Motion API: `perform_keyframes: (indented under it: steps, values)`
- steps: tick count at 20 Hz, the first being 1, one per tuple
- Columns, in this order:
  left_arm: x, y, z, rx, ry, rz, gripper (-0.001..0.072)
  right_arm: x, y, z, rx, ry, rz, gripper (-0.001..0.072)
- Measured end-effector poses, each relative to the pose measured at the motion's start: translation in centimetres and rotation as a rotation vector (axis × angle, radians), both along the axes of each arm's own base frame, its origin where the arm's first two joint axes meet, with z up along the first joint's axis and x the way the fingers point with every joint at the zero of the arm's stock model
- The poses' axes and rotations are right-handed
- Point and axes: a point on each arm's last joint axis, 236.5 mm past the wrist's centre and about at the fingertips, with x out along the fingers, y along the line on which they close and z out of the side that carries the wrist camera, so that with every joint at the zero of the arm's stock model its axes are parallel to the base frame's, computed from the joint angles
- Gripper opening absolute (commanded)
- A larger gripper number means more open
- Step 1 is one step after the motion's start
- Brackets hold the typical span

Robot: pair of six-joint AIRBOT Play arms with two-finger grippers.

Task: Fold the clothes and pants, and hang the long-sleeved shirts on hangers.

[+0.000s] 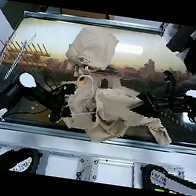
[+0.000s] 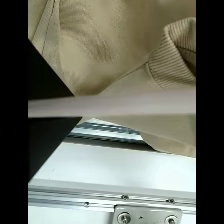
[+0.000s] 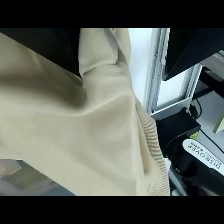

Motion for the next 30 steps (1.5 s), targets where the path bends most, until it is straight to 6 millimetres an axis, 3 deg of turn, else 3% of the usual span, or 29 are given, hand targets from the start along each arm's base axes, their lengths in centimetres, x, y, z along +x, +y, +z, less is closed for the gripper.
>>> perform_keyframes:
  steps: [7, 12, 22, 30]
  values:
    - [0.0, 0.3, -0.2, 0.013, 0.002, -0.001, 0.0017, -0.9, 1.9, -0.3, -0.005, -0.008, 0.059, 0.0519]
    - [-0.1, 0.3, -0.2, 0.015, 0.002, -0.002, 0.0017, -0.4, 2.9, -1.0, -0.032, -0.022, 0.043, 0.0519]
    - [0.0, 0.4, -0.3, 0.019, -0.004, -0.003, 0.0017, -0.4, 3.2, -2.5, -0.096, -0.036, 0.054, 0.0516]
    - [0.0, 0.4, -0.3, 0.020, -0.003, -0.001, 0.0017, 0.2, 3.6, -1.3, -0.039, -0.041, 0.023, 0.0515]
